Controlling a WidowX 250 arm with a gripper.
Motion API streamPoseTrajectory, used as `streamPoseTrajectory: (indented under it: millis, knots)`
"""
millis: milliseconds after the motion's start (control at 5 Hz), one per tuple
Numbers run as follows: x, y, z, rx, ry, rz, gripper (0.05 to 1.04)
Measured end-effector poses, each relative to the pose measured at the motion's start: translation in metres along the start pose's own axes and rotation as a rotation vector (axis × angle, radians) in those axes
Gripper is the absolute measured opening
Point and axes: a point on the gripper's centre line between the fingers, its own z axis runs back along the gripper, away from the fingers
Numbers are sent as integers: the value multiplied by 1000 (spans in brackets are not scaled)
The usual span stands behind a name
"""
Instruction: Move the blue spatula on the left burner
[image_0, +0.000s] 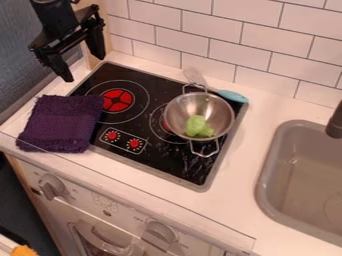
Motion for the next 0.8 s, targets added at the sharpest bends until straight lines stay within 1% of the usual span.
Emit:
streamPoseTrajectory:
  millis: [200, 400, 600, 800]
  knots:
    - [-3, 2, -9, 16, 24, 7, 1000]
    - [-17, -21, -14, -33, 41, -33, 1000]
    - [-32, -48, -21, -45, 55, -90, 1000]
    - [-50, -73, -17, -79, 47, -141, 999]
